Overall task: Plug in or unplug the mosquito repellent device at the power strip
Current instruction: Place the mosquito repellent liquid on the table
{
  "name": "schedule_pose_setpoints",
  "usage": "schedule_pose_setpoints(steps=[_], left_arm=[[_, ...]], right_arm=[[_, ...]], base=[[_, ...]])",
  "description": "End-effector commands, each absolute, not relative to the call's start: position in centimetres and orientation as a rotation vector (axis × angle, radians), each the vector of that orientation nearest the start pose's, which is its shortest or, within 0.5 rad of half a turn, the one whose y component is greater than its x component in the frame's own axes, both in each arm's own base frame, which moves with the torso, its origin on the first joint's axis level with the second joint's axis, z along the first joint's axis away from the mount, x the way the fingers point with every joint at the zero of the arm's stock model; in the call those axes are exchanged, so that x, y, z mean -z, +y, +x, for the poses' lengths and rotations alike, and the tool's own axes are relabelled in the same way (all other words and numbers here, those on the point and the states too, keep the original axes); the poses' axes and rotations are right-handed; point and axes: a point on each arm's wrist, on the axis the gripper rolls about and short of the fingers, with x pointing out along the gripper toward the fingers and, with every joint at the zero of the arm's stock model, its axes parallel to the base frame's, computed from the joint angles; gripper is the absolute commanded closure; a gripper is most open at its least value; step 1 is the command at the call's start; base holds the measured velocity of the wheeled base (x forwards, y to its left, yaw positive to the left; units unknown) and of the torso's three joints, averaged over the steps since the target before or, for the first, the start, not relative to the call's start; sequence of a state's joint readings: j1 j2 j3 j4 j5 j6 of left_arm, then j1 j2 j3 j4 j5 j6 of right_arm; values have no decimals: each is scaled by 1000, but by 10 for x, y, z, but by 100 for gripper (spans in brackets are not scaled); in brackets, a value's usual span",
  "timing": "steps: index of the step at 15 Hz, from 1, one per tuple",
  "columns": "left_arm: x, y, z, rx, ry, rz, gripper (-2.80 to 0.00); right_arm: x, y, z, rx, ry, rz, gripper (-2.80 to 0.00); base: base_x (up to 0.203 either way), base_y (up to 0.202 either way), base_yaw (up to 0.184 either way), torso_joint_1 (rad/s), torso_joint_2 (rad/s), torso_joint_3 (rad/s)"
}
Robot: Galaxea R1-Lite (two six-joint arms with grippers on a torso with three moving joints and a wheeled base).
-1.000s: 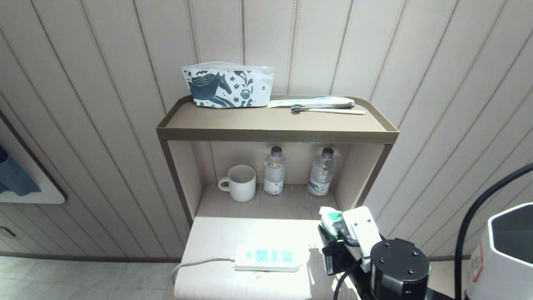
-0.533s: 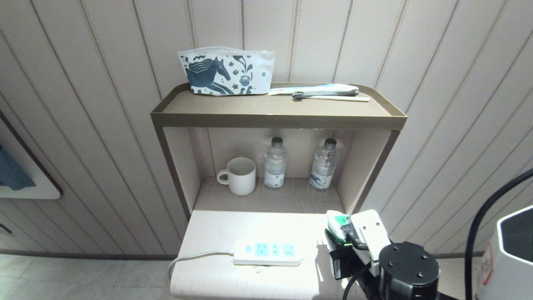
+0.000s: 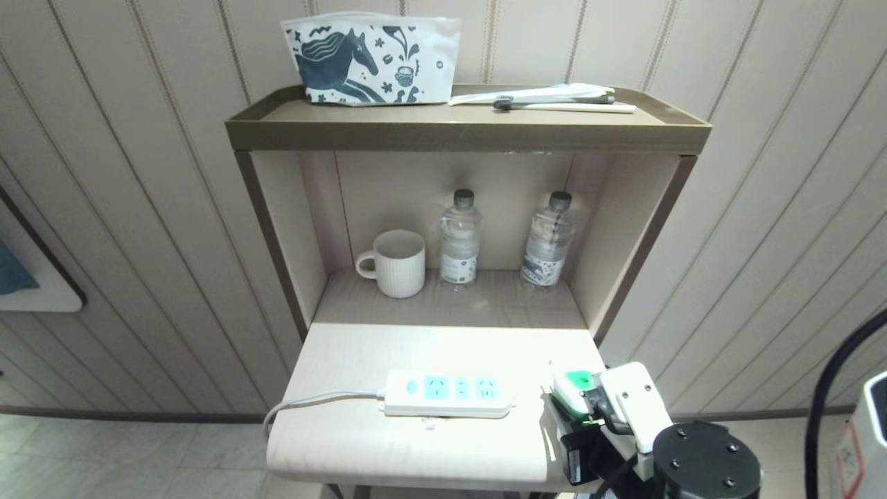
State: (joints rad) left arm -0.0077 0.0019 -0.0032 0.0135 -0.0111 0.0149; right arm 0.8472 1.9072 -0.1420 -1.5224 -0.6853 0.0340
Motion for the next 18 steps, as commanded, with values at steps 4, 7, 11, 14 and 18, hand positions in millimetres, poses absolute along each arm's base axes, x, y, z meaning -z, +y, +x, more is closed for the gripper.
schedule_pose_setpoints(steps=[4,7,11,14,18], left_arm=[[-75,0,-23,20,14,15,0],[-75,0,-23,19,14,15,0],[-75,0,-23,20,14,15,0],[-75,0,-23,20,14,15,0],[-75,0,-23,20,14,15,0]], right_arm=[[-97,160,158,-160,86,-47,0],[-104,159,157,-155,65,-32,0],[-109,146,177,-53,43,-17,0],[-98,147,195,11,66,-23,0],[-74,154,220,100,113,-51,0]], base=[[0,0,0,-112,260,137],[0,0,0,-11,29,19],[0,0,0,0,0,0],[0,0,0,0,0,0],[0,0,0,0,0,0]])
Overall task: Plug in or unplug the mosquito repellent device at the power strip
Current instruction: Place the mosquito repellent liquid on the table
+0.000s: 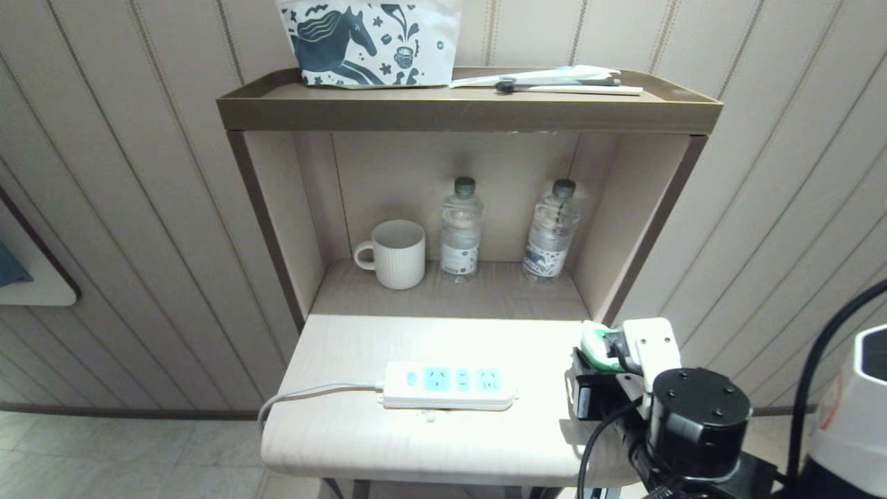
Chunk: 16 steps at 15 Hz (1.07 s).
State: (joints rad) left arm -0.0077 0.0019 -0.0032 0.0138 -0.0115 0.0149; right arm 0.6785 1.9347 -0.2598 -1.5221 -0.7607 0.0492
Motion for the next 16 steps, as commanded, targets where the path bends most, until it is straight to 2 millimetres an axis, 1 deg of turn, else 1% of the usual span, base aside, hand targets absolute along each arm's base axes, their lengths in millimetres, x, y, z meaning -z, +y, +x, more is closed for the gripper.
schedule_pose_setpoints(steps=[1,3,5,9,13,16], left_arm=[[-75,0,-23,20,14,15,0],[-75,0,-23,19,14,15,0],[-75,0,-23,20,14,15,0],[-75,0,-23,19,14,15,0],[-75,0,-23,19,14,15,0],[-75,0,-23,19,14,15,0]], right_arm=[[-74,153,225,122,108,-45,0],[-75,156,224,119,103,-43,0],[-78,159,229,119,84,-34,0],[-76,165,235,117,80,-39,0],[-81,169,243,121,51,-37,0],[-81,173,250,135,40,-28,0]], base=[[0,0,0,0,0,0],[0,0,0,0,0,0],[0,0,0,0,0,0],[0,0,0,0,0,0],[0,0,0,0,0,0],[0,0,0,0,0,0]])
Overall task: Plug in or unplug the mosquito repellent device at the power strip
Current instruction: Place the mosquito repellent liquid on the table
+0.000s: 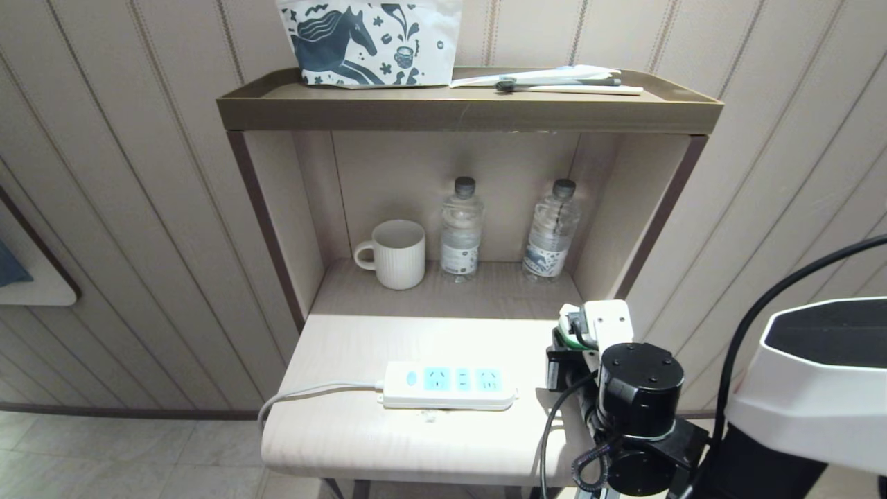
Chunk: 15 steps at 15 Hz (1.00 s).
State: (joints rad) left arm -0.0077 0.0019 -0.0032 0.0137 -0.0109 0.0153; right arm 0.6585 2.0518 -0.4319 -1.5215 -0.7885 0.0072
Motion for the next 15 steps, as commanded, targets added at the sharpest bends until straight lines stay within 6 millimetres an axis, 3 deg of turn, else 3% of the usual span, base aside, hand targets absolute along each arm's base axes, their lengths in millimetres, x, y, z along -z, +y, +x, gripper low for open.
schedule_pose_setpoints(steps=[1,7,15], left_arm=[[-75,0,-23,19,14,15,0],[-75,0,-23,19,14,15,0],[-75,0,-23,20,14,15,0]], right_arm=[[-83,174,252,140,32,-21,0],[-91,177,256,169,2,-19,0],[-79,182,266,175,20,-45,0]], base=[[0,0,0,0,0,0],[0,0,0,0,0,0],[0,0,0,0,0,0]])
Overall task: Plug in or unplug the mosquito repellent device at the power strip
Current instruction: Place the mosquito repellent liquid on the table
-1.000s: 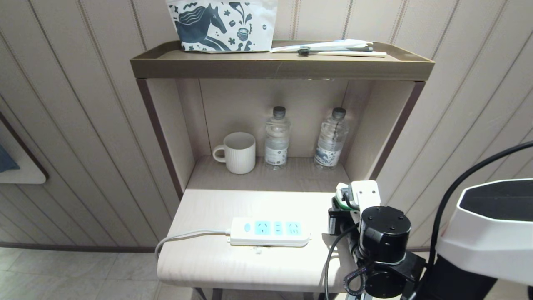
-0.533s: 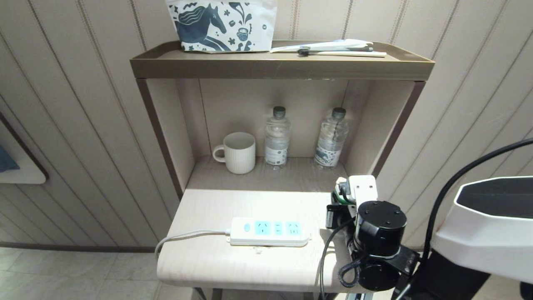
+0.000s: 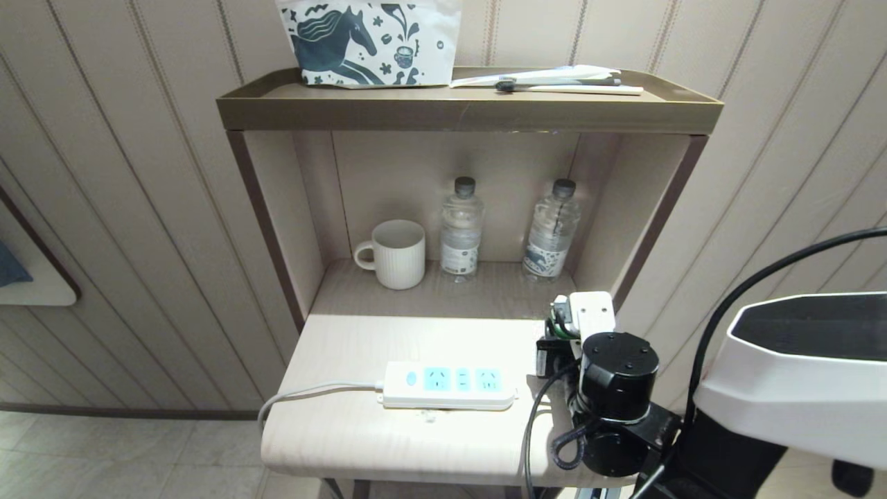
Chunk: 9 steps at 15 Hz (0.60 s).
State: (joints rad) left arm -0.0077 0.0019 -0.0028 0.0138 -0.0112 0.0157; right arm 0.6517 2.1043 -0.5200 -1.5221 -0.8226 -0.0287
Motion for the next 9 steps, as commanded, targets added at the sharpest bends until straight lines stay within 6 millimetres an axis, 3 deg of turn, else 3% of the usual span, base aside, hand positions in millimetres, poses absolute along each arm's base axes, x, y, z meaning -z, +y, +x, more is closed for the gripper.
schedule_pose_setpoints(steps=[1,9], left_arm=[[-75,0,-23,19,14,15,0],[-75,0,-23,19,14,15,0]], right_arm=[[-78,183,266,173,21,-46,0],[-80,182,266,175,15,-40,0]], base=[[0,0,0,0,0,0],[0,0,0,0,0,0]])
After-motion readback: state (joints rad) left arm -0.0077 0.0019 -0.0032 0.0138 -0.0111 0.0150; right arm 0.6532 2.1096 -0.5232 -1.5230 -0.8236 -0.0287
